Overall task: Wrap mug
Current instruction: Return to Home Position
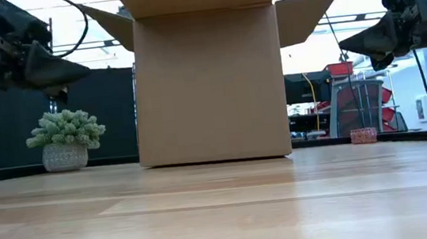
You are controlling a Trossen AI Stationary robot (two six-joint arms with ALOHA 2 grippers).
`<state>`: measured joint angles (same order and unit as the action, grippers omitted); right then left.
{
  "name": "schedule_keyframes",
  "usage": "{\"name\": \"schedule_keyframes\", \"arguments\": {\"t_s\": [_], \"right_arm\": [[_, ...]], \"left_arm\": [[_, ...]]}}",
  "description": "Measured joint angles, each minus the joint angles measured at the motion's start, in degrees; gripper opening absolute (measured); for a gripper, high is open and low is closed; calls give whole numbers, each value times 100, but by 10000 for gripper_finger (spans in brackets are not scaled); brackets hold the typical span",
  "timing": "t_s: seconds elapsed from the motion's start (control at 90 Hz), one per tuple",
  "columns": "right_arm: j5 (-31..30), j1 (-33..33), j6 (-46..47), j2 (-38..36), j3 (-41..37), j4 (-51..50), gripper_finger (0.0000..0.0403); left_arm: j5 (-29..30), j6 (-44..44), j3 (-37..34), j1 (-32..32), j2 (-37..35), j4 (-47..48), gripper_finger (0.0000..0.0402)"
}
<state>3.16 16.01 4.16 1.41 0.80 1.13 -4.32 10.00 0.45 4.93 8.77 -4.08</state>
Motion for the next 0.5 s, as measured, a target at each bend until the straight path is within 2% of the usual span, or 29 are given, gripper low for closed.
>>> {"name": "schedule_keyframes", "arguments": {"t_s": [0.089,0.167,0.5], "right_arm": [[-1,0,3,0,-1,0,4],[2,0,29,0,0,0,4],[36,0,68,-3,0,2,4]], "left_arm": [[34,-40,0,-2,-538,381,0],[87,-174,0,-1,-871,330,0],[138,-165,9,31,-874,409,0]]}}
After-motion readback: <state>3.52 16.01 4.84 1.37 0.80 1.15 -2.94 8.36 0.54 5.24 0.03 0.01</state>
